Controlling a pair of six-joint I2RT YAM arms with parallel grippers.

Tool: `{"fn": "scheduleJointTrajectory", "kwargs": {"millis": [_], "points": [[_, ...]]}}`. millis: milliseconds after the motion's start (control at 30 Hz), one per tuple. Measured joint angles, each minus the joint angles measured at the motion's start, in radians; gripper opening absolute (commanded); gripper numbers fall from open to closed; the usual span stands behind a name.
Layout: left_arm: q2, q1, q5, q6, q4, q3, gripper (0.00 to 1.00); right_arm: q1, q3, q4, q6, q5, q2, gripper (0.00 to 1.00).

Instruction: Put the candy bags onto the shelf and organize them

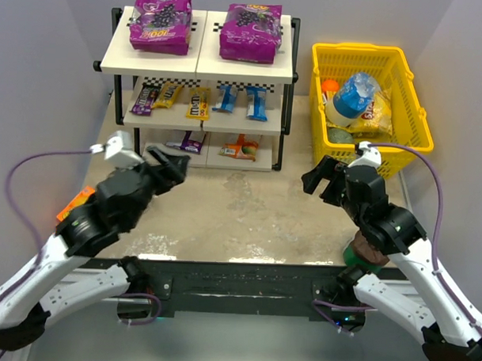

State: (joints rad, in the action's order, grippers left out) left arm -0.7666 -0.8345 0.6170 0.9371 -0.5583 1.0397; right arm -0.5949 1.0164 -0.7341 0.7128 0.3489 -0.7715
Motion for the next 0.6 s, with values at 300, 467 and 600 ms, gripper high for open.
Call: {"fn": "scheduleJointTrajectory", "kwargs": {"millis": [300, 467, 600], "points": [[0.262, 0.0, 0.088, -0.137, -0.188, 0.092, 0.91, 0.0, -0.024, 0.045, -0.012, 0.028, 0.0, 0.99], [0.282, 0.0, 0.093, -0.23, -0.224, 0.1, 0.96, 0.0, -0.024, 0.069, -0.018, 0.077, 0.024, 0.99], [0.32, 0.0, 0.086, -0.308, -0.209, 0.099, 1.0, 0.0, -0.023, 0.08, -0.021, 0.113, 0.034, 0.99]]}}
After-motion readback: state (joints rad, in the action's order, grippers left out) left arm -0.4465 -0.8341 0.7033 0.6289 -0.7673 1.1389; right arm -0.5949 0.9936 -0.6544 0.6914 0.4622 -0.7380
